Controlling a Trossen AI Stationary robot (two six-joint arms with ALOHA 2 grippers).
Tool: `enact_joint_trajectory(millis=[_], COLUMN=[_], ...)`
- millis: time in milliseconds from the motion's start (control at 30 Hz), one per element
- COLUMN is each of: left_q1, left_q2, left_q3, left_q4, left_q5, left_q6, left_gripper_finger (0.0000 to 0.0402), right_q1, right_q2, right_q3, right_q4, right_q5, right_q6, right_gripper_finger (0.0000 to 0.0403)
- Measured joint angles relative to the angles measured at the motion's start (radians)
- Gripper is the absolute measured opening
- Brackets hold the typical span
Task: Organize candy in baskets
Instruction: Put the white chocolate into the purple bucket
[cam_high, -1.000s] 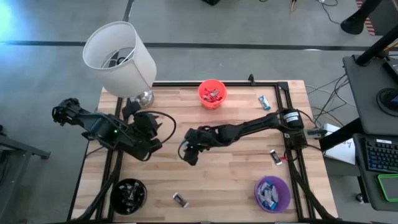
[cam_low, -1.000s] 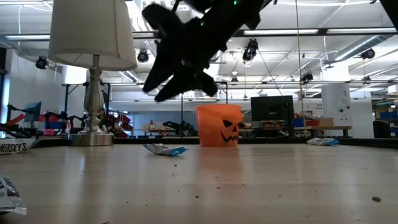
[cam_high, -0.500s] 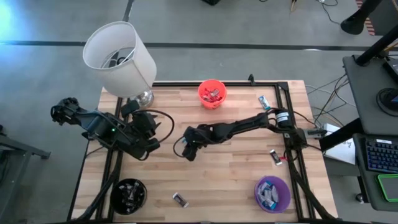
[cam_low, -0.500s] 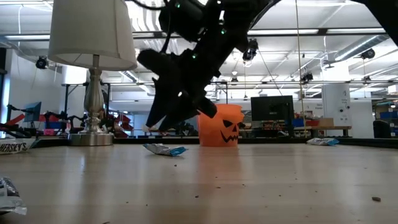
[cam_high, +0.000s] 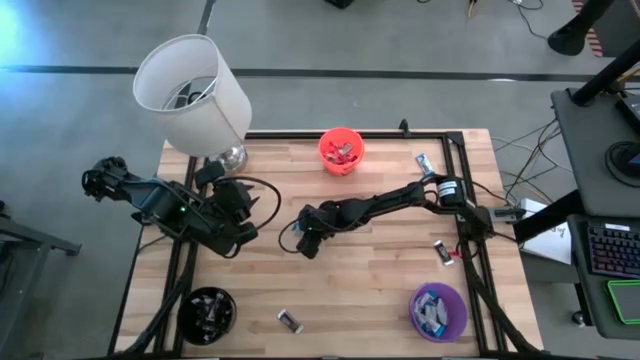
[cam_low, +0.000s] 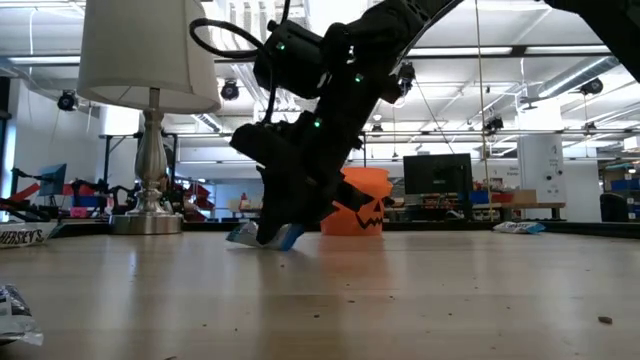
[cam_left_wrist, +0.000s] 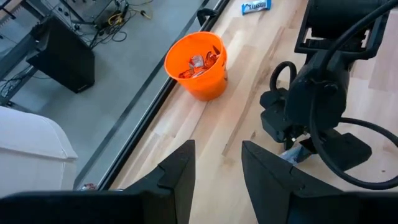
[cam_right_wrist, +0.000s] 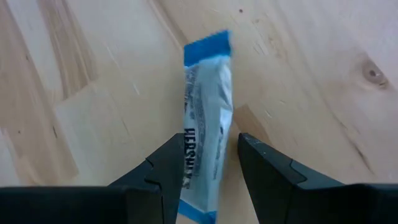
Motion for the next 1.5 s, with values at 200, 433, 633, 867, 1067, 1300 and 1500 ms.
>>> enact_joint_trajectory(millis=[200, 433, 633, 867, 1067, 1300, 1500], left_q1=[0.001, 0.002, 0.002, 0.002, 0.002, 0.002, 0.002], left_q2=[0.0, 0.0, 0.0, 0.0, 0.0, 0.0, 0.0], left_q3=[0.0, 0.0, 0.0, -0.001, -0.001, -0.001, -0.001], left_q4=[0.0, 0.0, 0.0, -0.003, -0.005, -0.006, -0.007], left_q5=[0.0, 0.0, 0.0, 0.0, 0.0, 0.0, 0.0], left_q6=[0.0, 0.0, 0.0, 0.0, 0.009, 0.017, 0.019], left_gripper_finger=[0.0113, 0.0113, 0.0113, 0.0113, 0.0113, 0.0113, 0.0113], right_q1=[-0.001, -0.004, -0.004, -0.003, -0.003, -0.003, 0.024], right_q2=[0.018, 0.017, 0.011, -0.031, -0.105, -0.164, -0.227], right_q3=[0.002, 0.002, 0.003, 0.017, 0.04, 0.043, 0.043], right_q4=[-0.002, -0.005, 0.001, -0.097, -0.164, -0.22, -0.381], right_q5=[-0.019, -0.03, -0.07, -0.128, -0.12, -0.111, -0.101], right_q6=[0.0, 0.001, 0.003, 0.008, 0.006, 0.007, 0.006], right_gripper_finger=[0.0137, 0.0069, 0.0042, 0.0038, 0.0037, 0.002, 0.0012])
